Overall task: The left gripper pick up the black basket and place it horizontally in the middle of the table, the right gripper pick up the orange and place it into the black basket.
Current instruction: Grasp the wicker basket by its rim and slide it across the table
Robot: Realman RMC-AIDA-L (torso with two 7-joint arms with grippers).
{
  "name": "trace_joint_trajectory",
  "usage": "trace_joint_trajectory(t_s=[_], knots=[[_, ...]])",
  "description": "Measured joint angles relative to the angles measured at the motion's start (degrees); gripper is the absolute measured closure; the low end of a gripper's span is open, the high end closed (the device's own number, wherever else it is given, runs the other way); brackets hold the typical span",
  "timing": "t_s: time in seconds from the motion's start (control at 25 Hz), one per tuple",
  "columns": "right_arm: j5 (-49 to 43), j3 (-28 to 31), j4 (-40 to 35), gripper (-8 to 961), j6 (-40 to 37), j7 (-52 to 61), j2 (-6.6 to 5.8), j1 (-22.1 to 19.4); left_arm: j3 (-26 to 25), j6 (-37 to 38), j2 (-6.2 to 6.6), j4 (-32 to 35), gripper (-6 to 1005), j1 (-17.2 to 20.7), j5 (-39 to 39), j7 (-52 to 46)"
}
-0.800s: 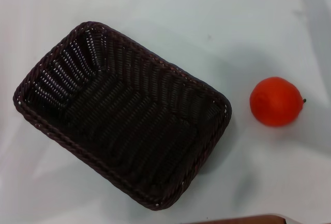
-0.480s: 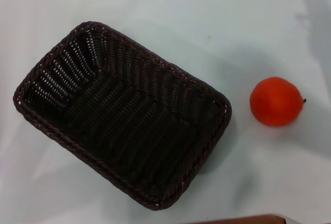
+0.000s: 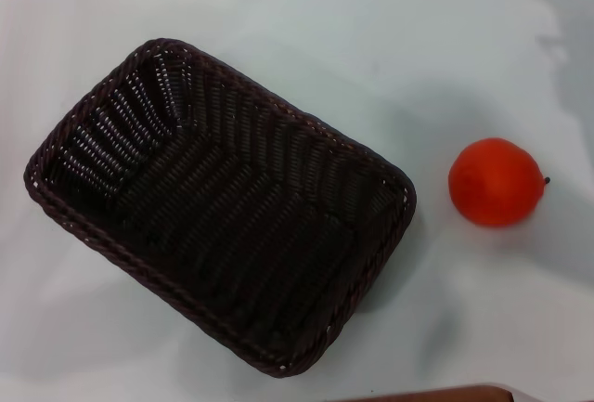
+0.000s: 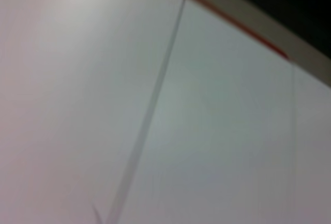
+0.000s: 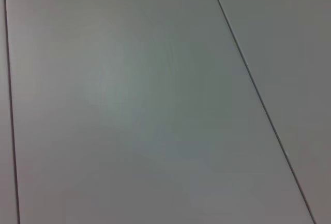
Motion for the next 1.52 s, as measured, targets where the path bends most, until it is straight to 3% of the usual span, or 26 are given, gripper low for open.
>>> trace_joint_trajectory(t_s=[0.16, 0.32, 0.52, 0.6, 0.76, 1.04, 1.52], knots=[[0.01, 0.0, 0.39, 218, 0.28, 0.04, 0.01, -0.01, 2.6, -3.95, 1.38, 12.7, 360, -0.32, 9.29, -17.84], [0.03, 0.0, 0.39, 222, 0.99, 0.1, 0.01, 0.01, 8.79, -4.14, 2.92, 28.6, 363, -1.04, 19.82, -33.98], [0.02, 0.0, 0.39, 228, 1.76, 0.11, 0.01, 0.44, 17.08, -4.06, 3.56, 48.1, 352, -3.58, 37.27, -52.1], [0.02, 0.0, 0.39, 230, 2.01, 0.13, 0.01, 0.6, 19.34, -4.09, 3.41, 52.24, 342, -5.12, 43.77, -56.11], [0.02, 0.0, 0.38, 234, 2.63, 0.46, 0.01, 0.67, 23.42, -4.59, 2.78, 55.26, 325, -8.93, 53.99, -60.58], [0.02, 0.0, 0.84, 242, 2.9, 0.51, 0.05, 0.55, 25.87, -6.89, 1.17, 55.57, 293, -14.46, 65.32, -64.48], [0.02, 0.06, 0.91, 255, 5.15, 0.51, 0.0, 0.58, 35.17, -11.75, 0.06, 52.91, 338, -17.86, 77.46, -69.62]])
